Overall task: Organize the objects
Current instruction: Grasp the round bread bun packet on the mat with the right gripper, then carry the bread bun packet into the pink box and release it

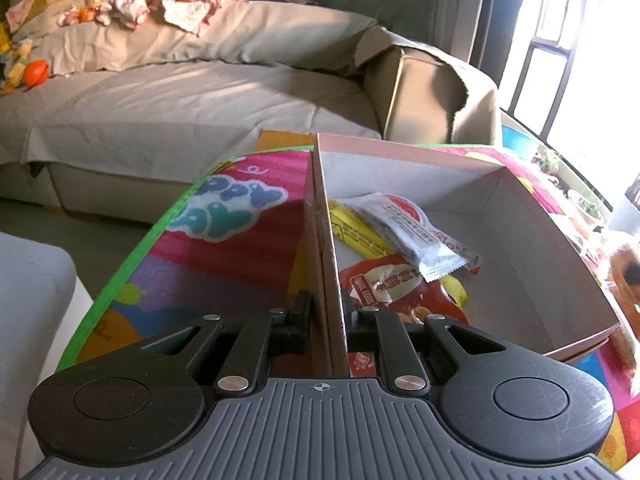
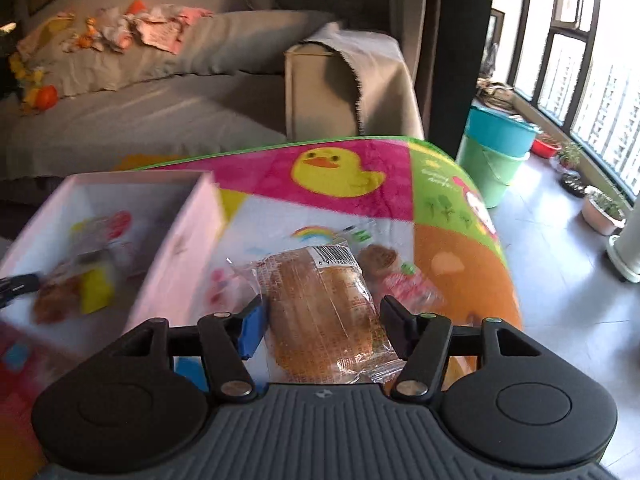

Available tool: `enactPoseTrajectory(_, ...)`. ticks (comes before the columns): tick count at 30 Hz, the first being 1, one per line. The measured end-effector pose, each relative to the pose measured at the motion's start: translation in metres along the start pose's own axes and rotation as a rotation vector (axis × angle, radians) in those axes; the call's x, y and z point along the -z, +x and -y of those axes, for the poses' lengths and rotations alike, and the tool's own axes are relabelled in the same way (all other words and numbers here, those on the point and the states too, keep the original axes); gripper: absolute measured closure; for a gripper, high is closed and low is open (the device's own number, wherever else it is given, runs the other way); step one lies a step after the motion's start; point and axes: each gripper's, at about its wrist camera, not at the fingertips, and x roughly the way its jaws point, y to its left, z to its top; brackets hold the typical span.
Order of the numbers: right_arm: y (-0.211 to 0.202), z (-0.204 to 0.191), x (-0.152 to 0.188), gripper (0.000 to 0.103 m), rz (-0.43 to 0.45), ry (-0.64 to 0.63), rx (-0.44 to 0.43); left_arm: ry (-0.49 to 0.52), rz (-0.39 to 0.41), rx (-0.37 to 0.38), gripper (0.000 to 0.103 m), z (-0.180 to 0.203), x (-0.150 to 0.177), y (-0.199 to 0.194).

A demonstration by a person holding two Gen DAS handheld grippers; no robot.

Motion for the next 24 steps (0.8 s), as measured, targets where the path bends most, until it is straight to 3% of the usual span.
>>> enactPoseTrajectory(9,-0.028,-0.023,0.062,0.042,-0.093,0.012,0.02,-0.009,-0.002,0.003,0.088,0.001,0.0,0.001)
enactPoseTrajectory(12,-0.035,-0.025,0.077,0.032,-0.103,0.046,-0.054,-0.009,-0.002,0.004,0.088,0.001,0.0,0.001)
enactPoseTrajectory(16,-0.048,-0.033,0.079,0.027,-0.063,0.022,-0.126,-0.009,-0.002,0.003,0.088,0.001,0.0,0.001)
enactPoseTrajectory(18,-0.048,-0.038,0.076,0.022,-0.039,-0.022,-0.106,-0.009,-0.002,0.003,0.088,0.001,0.0,0.001)
enactPoseTrajectory(24,-0.025,-0.043,0.074,0.022,-0.049,-0.071,-0.032,-0.006,0.0,0.001,0.088,0.001,0.001,0.001)
